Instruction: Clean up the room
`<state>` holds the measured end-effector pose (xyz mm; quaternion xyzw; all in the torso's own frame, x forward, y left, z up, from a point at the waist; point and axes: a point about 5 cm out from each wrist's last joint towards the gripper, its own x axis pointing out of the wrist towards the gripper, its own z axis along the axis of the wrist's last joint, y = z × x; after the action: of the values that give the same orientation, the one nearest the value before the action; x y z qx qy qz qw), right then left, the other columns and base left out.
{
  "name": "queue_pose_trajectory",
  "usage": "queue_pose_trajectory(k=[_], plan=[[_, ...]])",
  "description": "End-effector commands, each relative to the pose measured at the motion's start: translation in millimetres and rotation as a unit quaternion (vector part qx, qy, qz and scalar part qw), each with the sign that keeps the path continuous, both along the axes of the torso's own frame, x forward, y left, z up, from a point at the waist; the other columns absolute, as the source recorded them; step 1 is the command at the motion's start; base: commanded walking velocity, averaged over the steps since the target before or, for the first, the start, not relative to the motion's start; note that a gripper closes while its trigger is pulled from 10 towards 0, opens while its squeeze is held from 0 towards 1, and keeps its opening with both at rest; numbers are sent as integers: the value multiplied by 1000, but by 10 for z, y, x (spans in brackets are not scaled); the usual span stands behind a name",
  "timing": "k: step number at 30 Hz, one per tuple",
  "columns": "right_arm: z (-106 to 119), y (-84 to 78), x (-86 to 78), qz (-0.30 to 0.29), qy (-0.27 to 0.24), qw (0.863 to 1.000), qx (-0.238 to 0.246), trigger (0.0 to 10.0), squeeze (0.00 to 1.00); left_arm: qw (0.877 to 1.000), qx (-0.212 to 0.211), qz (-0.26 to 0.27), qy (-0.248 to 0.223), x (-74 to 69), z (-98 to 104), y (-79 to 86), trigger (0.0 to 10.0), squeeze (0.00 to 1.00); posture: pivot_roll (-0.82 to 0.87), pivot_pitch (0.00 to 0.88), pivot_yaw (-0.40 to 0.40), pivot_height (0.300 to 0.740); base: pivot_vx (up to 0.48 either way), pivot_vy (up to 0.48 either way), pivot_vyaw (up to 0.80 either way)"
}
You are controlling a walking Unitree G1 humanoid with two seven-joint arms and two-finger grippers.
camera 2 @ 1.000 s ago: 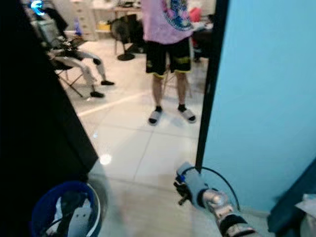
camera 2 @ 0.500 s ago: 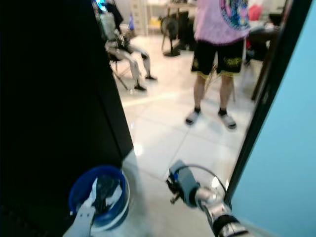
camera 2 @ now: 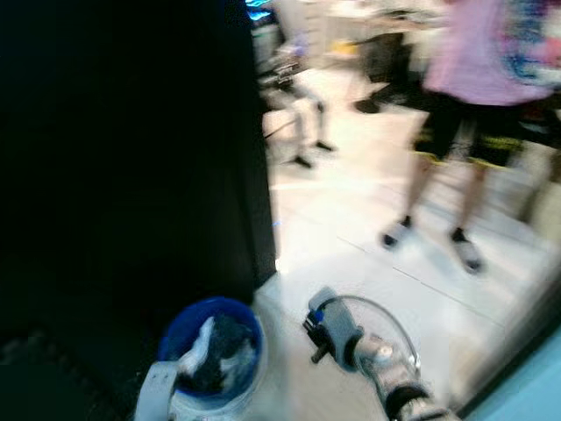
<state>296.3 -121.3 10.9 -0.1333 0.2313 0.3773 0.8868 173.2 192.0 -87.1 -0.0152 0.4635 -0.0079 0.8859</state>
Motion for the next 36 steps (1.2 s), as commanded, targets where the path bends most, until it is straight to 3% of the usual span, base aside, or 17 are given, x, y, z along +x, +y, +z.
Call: queue_pose_trajectory(k=[1,8,9,12,21,22,27,32,36], plan=[[-79,-130,-72,-6,15,1000,-15,10000,0,1000,-2,-6,-12,80,34,-30,10000,0,-35,19,25,740,480,0,731],[-93,-111,-87,13,22,999,-27,10000,0,1000,-2,-4,-12,80,33,-36,10000,0,-35,22,26,740,377,0,730],[-138,-114,-104,20,41,997,-58,10000,0,1000,-2,-3,-11,78,31,-40,10000,0,-32,27,26,740,0,0,0],[-171,-112,-115,30,50,994,-91,10000,0,1000,-1,-5,-10,71,28,-39,10000,0,-32,33,29,740,0,0,0],[-137,-25,-47,24,39,992,-116,10000,0,1000,0,-8,-5,36,13,-30,10000,0,-33,36,30,740,0,0,0],[-140,-14,-31,19,37,990,-135,10000,1000,1000,0,-9,-4,32,11,-35,10000,0,-24,39,25,740,0,0,0],[-154,25,-30,23,40,987,-155,10000,1000,1000,-2,-10,-3,27,7,-48,10000,0,-22,39,24,740,0,0,0],[-147,62,-27,21,45,988,-144,10000,1000,1000,-2,-12,2,16,-1,-54,10000,0,-26,39,25,740,0,0,0],[-141,-51,-5,-13,46,989,-143,10000,1000,1000,0,-10,13,-1,-13,-57,10000,0,-32,37,26,740,0,0,0]])
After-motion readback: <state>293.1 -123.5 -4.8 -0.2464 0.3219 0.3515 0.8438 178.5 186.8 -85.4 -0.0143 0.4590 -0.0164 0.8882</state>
